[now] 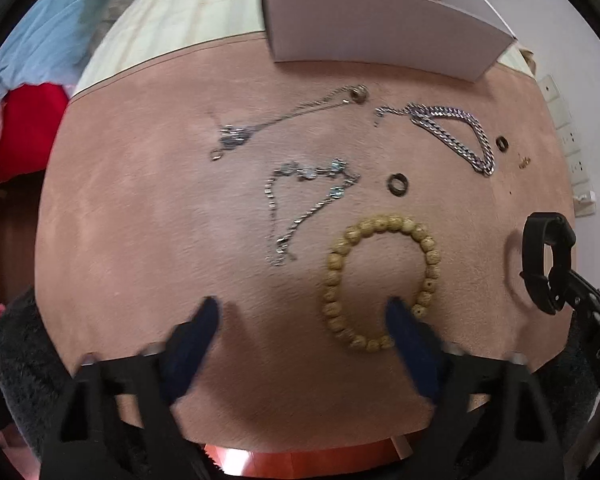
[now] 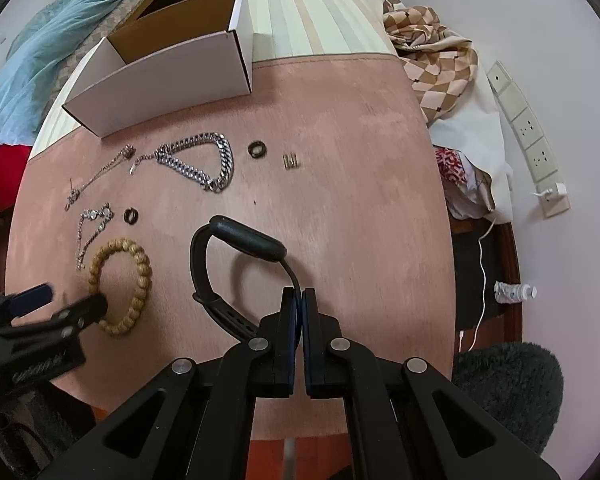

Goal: Organize jewelry
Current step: 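Move the left tool to the wooden bead bracelet while the right tool reaches the black watch band, then close the left tool on the bead bracelet while the right tool grips the black band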

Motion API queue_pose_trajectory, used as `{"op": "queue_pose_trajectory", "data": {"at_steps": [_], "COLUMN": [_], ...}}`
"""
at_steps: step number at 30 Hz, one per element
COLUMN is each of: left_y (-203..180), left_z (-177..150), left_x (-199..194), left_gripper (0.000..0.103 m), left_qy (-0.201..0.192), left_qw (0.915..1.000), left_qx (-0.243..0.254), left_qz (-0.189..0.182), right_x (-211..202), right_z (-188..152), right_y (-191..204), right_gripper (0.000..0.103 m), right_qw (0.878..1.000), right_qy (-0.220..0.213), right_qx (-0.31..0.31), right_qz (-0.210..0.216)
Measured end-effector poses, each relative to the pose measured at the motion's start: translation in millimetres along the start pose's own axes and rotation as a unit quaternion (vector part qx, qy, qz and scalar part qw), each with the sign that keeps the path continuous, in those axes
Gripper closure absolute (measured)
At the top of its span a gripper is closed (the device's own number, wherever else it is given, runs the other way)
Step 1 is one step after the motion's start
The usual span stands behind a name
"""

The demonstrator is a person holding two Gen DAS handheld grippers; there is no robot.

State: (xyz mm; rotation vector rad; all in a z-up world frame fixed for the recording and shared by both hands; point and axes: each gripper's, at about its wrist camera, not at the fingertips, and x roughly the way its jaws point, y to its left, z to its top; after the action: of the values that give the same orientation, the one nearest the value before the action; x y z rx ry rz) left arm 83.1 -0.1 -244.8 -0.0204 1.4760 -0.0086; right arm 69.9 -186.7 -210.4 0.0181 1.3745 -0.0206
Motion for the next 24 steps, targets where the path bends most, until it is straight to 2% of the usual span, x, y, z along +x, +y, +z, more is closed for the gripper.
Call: {"op": "queue_pose_trajectory", "data": {"at_steps": [1,5,8,9,14,24], "left_y": [-2.7,-11.2,-14.1,-13.4,-2.1,18.2], "left_z": [0.6,1.4,2.6,3.3,4.4,5.2], "left_x": [3.6,4.6,2.7,3.0,0.0,-47.6], "left_gripper": [0.046,0.061,0.091,0.096,0.097,0.097], "left_qy": [0.004,-0.007,-0.019,-0.019,-0.025,-0.059], "left_qw": [1.0,0.9997,0.9994,0.9994,0.9991,0.9956], "left_qx": [0.005,0.025,0.029,0.026,0.015,0.022], "left_qz": [-0.003,0.001,-0.003,-0.009,-0.032,-0.07], "right_x": [0.3,-1.0,-0.2,-0.3,-4.7,-32.3], "right_z": [-2.2,-7.9,-10.1,-10.3,-11.6,-3.4], "right_y": [0.9,5.9,6.2,6.8,11.7,17.4], "right_gripper": [0.1,0.1,0.1,0.1,0.1,0.1], "right_qw": [1.0,1.0,1.0,1.0,0.999,0.999], "right_qy": [0.002,-0.001,0.0,0.001,-0.003,-0.028], "right_qx": [-0.001,-0.014,-0.017,-0.017,-0.024,-0.026], "right_qz": [-0.001,-0.015,-0.017,-0.017,-0.024,-0.011]}}
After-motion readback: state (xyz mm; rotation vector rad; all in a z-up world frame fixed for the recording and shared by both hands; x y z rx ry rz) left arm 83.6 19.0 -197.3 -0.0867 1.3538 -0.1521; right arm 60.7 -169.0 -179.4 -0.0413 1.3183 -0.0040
